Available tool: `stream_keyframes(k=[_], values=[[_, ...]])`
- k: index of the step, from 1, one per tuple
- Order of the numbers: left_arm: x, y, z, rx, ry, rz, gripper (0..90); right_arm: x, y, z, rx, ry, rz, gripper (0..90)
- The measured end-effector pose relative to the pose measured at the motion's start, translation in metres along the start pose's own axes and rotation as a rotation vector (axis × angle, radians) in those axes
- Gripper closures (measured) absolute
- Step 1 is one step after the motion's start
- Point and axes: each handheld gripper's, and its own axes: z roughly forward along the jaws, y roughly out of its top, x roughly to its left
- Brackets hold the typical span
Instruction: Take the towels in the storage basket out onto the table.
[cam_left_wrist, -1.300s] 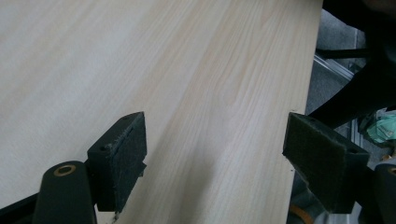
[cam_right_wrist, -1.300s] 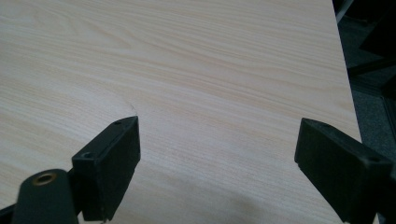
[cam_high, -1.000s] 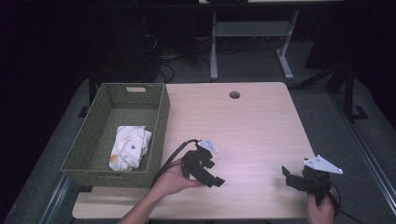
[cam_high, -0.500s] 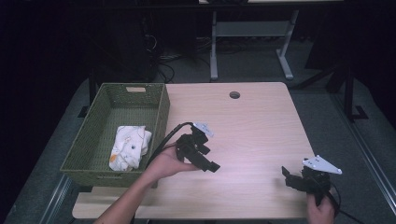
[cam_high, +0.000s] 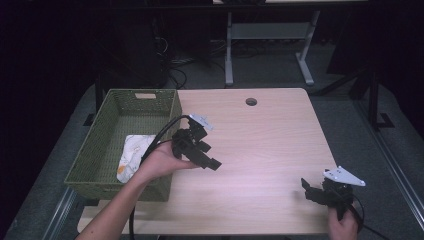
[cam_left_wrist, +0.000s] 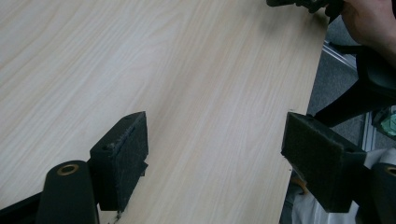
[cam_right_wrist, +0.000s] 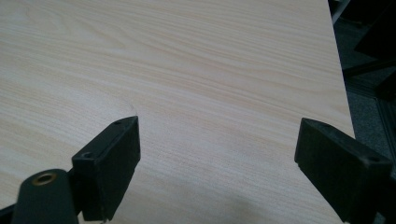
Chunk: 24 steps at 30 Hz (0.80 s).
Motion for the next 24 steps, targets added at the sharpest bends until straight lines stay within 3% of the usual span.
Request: stream_keyframes(k=[12, 24], values=[[0.018, -0.008, -0.030, -0.028, 0.006, -0.036, 23.3, 0.000, 0.000, 0.000, 0.002, -0.001, -0.003, 13.9], [0.040, -0.036, -0.069, -0.054, 0.062, -0.114, 23.4, 0.000, -0.001, -0.001, 0.002, -0.003, -0.007, 13.9]])
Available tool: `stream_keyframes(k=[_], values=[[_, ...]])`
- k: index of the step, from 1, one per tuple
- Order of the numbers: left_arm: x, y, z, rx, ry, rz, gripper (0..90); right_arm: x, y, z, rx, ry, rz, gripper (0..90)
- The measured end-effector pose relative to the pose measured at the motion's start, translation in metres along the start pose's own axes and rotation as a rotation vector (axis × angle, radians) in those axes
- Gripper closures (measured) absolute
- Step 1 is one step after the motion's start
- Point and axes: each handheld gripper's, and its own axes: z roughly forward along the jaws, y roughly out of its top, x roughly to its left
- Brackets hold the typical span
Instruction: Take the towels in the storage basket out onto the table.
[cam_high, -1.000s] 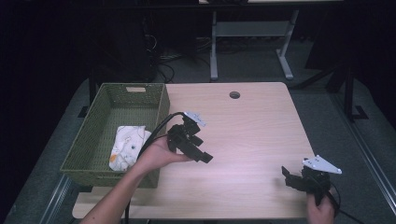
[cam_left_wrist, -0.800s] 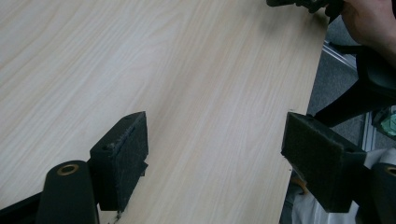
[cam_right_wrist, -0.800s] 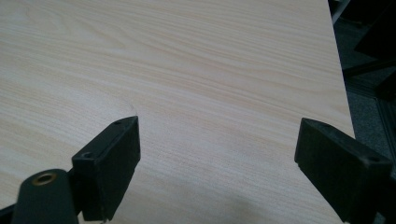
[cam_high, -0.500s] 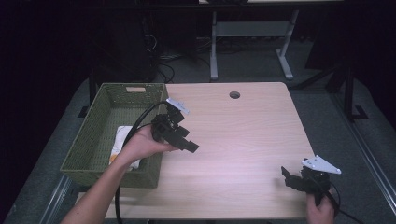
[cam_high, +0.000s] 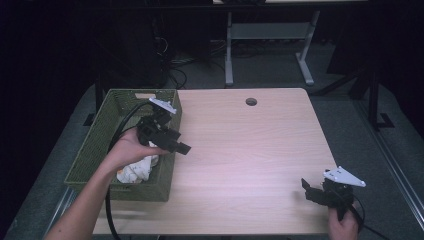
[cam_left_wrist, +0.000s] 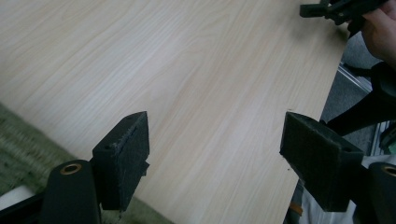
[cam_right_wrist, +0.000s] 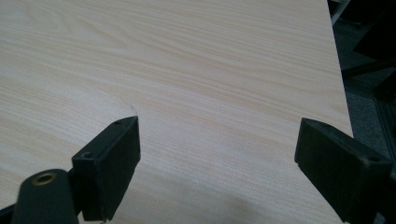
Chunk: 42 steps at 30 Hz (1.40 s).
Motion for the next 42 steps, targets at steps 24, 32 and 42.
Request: stream_keyframes(k=[24, 32, 42], values=[[0.061, -0.054, -0.031, -0.037, 0.050, -0.202, 23.7, -0.002, -0.002, 0.001, 0.011, -0.003, 0.002, 13.9], [0.083, -0.075, -0.031, -0.011, 0.108, -0.285, 23.6, -0.003, -0.002, 0.000, 0.009, -0.001, 0.007, 13.9], [0.105, -0.092, -0.015, 0.109, 0.203, -0.358, 26.2, -0.002, -0.003, 0.000, 0.013, 0.000, 0.007, 13.9]])
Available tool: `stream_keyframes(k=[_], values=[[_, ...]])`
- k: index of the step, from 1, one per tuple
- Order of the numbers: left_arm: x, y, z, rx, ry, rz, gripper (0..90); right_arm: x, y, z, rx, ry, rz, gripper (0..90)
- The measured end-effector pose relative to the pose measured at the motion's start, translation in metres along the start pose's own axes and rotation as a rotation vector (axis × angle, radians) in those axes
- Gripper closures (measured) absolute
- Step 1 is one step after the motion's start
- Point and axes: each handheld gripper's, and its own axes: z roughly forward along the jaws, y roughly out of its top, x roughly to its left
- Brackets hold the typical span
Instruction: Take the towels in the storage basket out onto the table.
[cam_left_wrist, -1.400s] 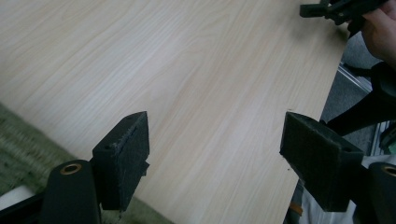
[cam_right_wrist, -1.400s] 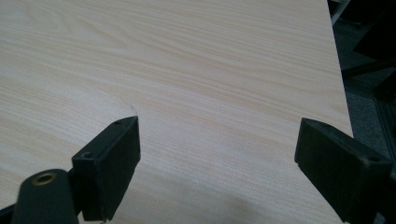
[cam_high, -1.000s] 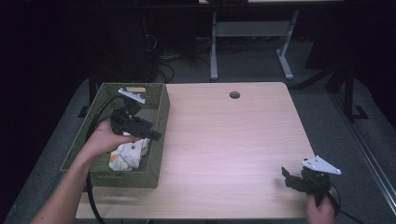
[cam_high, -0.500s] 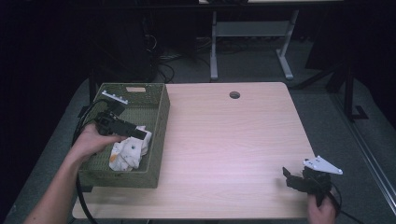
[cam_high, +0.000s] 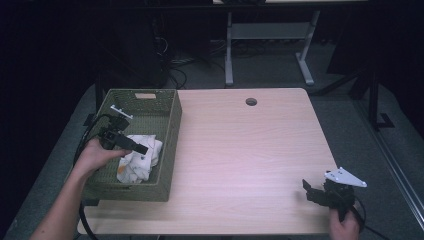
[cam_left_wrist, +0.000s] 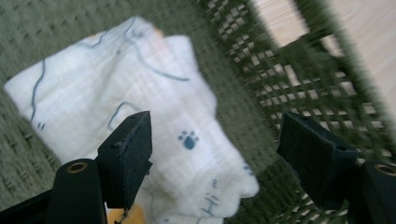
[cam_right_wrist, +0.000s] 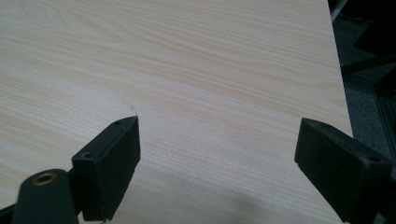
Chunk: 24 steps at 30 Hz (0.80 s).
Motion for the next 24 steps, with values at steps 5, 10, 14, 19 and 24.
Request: stream_keyframes(k=[5, 10, 14, 19, 24], values=[[0.008, -0.003, 0.011, 0.052, 0.034, -0.038, 27.1, 0.000, 0.000, 0.000, 0.000, 0.000, 0.000, 13.9], [0.013, -0.004, 0.022, 0.110, 0.075, -0.051, 27.1, 0.000, 0.000, 0.000, -0.002, 0.002, 0.001, 13.9], [0.016, -0.004, 0.032, 0.152, 0.092, -0.067, 27.5, 0.000, 0.000, 0.000, -0.002, 0.001, 0.000, 13.9], [0.019, -0.005, 0.044, 0.201, 0.108, -0.083, 27.5, -0.001, 0.000, 0.000, -0.001, 0.000, 0.003, 13.9], [0.017, -0.004, 0.054, 0.249, 0.127, -0.070, 27.5, -0.001, 0.000, 0.000, 0.002, 0.001, 0.004, 13.9]])
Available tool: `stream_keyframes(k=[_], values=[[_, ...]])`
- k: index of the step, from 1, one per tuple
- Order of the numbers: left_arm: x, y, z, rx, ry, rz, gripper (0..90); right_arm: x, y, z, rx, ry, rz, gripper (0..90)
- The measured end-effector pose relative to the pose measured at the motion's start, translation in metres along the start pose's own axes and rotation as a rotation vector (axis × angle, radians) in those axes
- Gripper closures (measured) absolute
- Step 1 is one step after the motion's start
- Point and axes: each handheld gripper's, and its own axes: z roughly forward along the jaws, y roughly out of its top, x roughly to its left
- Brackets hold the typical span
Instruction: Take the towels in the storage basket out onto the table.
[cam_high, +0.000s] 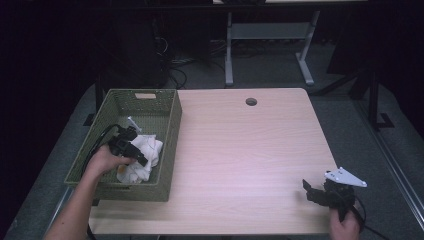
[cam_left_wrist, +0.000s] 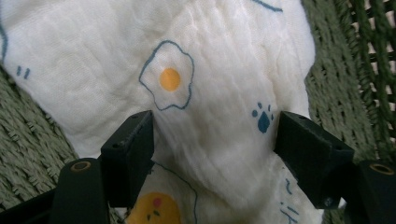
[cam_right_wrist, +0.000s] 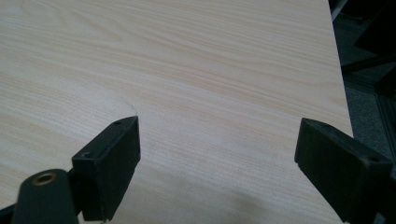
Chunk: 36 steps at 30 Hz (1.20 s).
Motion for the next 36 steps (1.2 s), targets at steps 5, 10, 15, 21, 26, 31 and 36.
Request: stream_keyframes(k=[5, 10, 15, 21, 26, 31, 36], values=[[0.003, 0.002, 0.004, 0.024, 0.011, -0.018, 27.2, 0.000, 0.000, 0.000, -0.001, 0.001, -0.001, 13.9], [0.003, 0.003, 0.009, 0.051, 0.034, -0.019, 28.1, -0.001, -0.001, -0.001, -0.003, 0.002, 0.002, 13.9], [0.002, 0.004, 0.011, 0.057, 0.048, -0.020, 31.8, 0.000, -0.001, -0.001, -0.006, 0.002, -0.005, 13.9], [0.004, 0.003, 0.010, 0.051, 0.053, -0.044, 40.7, 0.000, -0.001, -0.001, -0.007, 0.003, -0.005, 13.9], [0.009, 0.001, 0.008, 0.043, 0.052, -0.058, 49.3, 0.000, -0.001, -0.001, -0.001, -0.001, -0.002, 13.9], [0.013, 0.000, 0.006, 0.034, 0.032, -0.082, 56.8, 0.000, -0.002, -0.002, -0.002, -0.004, 0.002, 13.9], [0.013, 0.000, 0.006, 0.034, 0.026, -0.102, 60.2, -0.002, -0.002, -0.003, -0.007, -0.006, 0.000, 13.9]])
